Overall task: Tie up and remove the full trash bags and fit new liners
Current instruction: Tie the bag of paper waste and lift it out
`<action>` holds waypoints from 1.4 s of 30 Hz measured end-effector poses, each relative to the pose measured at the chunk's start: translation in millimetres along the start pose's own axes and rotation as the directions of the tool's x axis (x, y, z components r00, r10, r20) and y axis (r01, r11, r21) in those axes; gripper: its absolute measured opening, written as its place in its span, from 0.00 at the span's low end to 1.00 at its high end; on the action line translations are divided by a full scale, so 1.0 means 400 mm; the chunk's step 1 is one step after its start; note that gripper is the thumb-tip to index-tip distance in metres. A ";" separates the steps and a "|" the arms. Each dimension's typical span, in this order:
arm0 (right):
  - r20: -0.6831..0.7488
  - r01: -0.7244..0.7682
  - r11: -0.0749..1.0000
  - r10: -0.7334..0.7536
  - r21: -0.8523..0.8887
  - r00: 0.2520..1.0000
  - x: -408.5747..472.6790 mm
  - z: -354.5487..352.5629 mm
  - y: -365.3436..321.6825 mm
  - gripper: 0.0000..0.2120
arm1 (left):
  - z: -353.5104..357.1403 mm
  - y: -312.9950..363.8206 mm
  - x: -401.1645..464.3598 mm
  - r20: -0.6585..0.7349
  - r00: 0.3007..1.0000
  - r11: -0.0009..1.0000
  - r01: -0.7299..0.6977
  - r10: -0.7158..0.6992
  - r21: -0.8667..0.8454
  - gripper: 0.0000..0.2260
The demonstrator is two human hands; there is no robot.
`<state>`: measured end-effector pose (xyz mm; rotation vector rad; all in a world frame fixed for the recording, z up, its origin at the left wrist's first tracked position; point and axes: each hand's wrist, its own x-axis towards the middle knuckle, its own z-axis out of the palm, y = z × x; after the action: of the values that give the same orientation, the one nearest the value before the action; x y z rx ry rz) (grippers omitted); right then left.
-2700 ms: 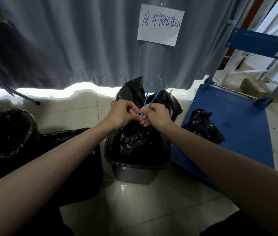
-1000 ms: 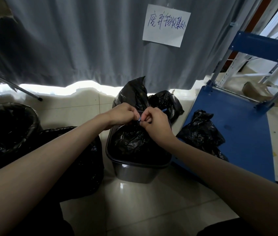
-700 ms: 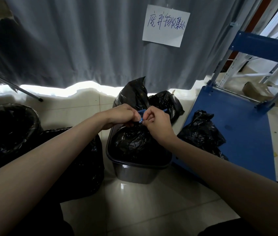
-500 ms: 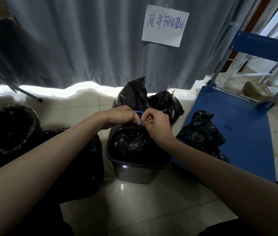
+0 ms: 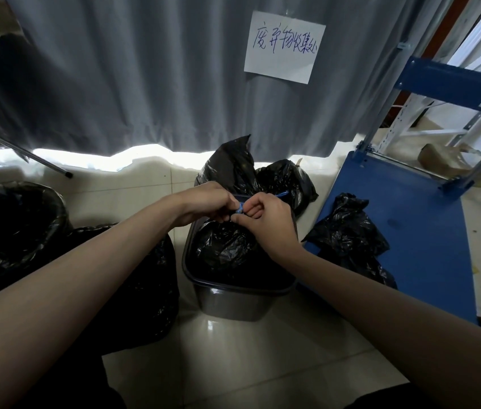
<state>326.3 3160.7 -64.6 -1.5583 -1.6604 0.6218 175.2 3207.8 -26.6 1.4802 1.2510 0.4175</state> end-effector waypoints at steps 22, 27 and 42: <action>0.092 -0.014 0.988 0.028 -0.151 0.995 -0.006 -0.012 -0.018 0.13 | -0.008 -0.004 0.006 -0.265 0.887 0.814 -0.182 0.378 0.552 0.06; 0.168 -0.058 0.985 0.086 -0.163 0.982 -0.001 -0.014 -0.019 0.13 | 0.009 -0.016 0.010 -0.325 0.818 0.754 -0.187 0.475 0.630 0.08; 0.395 -0.165 0.986 0.164 -0.031 0.904 0.006 -0.053 -0.037 0.12 | 0.027 -0.027 0.013 -0.332 0.808 0.735 -0.173 0.487 0.655 0.07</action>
<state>334.2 3157.9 -39.8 -1.6608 -1.8245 1.0899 180.9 3205.1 -41.4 2.2810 1.5996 0.7227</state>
